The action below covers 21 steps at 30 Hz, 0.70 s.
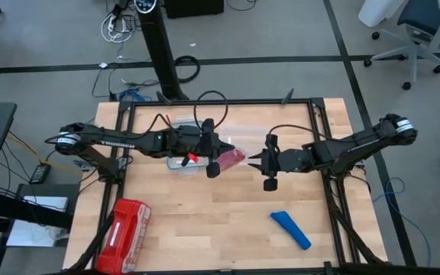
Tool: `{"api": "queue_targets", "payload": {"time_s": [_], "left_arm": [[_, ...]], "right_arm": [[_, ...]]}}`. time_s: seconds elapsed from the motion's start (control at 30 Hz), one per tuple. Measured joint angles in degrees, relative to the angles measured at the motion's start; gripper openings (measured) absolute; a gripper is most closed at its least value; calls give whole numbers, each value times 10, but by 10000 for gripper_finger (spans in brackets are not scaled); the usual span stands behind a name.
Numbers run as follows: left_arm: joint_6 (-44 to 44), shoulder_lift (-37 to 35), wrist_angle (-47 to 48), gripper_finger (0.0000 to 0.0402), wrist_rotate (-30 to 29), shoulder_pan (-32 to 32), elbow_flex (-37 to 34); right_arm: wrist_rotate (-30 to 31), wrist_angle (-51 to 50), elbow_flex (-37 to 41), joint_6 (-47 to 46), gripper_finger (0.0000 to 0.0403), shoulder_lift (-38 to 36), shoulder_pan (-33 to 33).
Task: Roll bandage
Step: Put the blue bandage into the transparent zip bag
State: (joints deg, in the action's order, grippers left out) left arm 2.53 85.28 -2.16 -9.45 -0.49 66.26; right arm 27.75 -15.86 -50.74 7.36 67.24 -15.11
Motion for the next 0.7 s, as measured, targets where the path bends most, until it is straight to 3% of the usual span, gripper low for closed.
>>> {"api": "queue_targets", "payload": {"time_s": [0.4,0.7], "left_arm": [[-12,14,-11,0,-1,0,0],[-17,14,-30,0,0,0,0]], "right_arm": [[24,12,0,65,174,2,1],[27,13,0,87,186,2,7]]}}
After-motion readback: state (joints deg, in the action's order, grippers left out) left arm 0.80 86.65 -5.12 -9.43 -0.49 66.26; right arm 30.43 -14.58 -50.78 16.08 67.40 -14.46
